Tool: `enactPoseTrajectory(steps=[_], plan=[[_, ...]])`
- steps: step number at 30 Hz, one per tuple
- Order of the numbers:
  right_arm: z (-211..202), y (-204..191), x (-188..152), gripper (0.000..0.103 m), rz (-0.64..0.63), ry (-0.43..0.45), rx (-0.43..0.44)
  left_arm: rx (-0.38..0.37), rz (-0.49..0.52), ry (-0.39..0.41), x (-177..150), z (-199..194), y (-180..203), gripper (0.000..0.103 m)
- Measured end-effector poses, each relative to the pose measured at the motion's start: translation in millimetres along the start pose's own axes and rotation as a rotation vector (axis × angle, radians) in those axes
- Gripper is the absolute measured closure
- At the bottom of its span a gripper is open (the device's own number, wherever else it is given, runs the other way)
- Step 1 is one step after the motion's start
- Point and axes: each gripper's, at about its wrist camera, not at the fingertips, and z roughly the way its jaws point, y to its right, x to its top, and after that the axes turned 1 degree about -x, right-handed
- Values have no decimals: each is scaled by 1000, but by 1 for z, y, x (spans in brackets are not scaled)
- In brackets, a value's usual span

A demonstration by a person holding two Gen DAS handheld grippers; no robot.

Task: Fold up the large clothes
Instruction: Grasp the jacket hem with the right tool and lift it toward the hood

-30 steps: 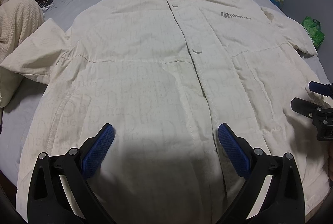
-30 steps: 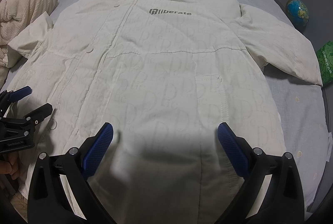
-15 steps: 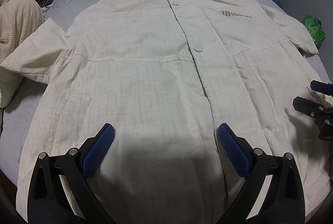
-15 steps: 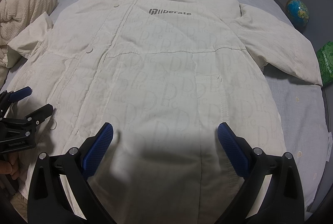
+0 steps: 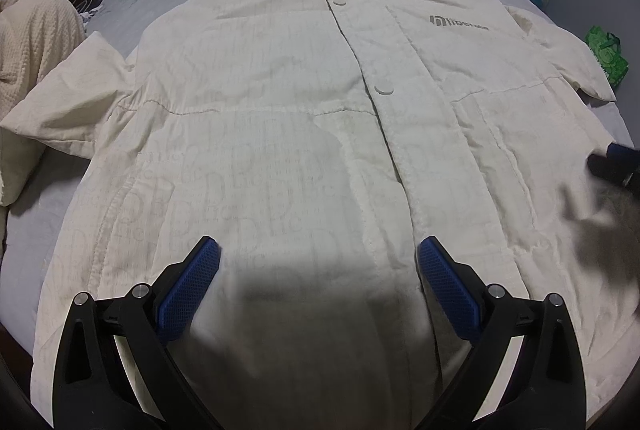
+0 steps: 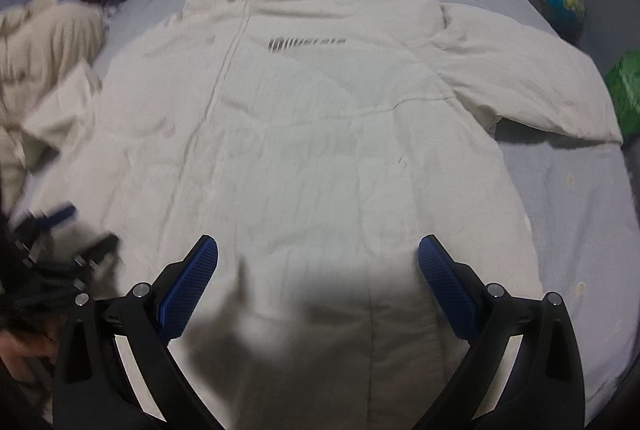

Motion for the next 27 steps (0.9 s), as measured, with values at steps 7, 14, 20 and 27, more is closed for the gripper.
enactPoseTrajectory(steps=[7,14,20,27], plan=[[-28,79,38,7,177,64,65,9,8,-23,-1,6,1,5],[-41,204,57,12,438,124,56,15,15,-41,0,12,2,5],[-35,305,51,15,683,178,85,20,14,-41,3,17,3,5],[-11,372,47,30,886,206,151,18,14,-31,8,23,5,5]])
